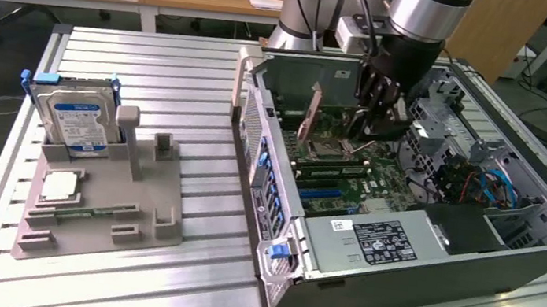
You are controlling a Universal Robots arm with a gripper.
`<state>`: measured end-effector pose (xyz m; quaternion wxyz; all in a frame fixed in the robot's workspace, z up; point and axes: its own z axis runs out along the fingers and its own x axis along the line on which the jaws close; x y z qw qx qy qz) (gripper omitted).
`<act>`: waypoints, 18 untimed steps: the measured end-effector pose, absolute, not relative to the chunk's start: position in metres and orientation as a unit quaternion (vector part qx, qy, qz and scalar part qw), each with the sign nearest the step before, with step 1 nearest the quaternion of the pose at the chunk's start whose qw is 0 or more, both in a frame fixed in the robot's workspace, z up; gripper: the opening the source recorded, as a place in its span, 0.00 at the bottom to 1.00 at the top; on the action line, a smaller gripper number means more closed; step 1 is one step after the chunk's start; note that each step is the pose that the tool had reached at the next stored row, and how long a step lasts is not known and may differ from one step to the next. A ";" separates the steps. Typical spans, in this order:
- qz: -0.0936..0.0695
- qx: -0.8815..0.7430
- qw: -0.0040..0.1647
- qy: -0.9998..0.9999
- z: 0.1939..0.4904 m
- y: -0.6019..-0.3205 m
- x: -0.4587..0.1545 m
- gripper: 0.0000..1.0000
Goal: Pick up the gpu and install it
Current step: 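Insert the gpu into the slot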
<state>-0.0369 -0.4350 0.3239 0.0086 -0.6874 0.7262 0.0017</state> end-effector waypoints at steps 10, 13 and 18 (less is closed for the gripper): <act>0.002 -0.687 0.009 0.726 0.313 -0.437 -0.041 0.28; 0.002 -0.687 0.009 0.726 0.310 -0.437 -0.044 0.28; 0.002 -0.687 0.009 0.726 0.304 -0.441 -0.044 0.28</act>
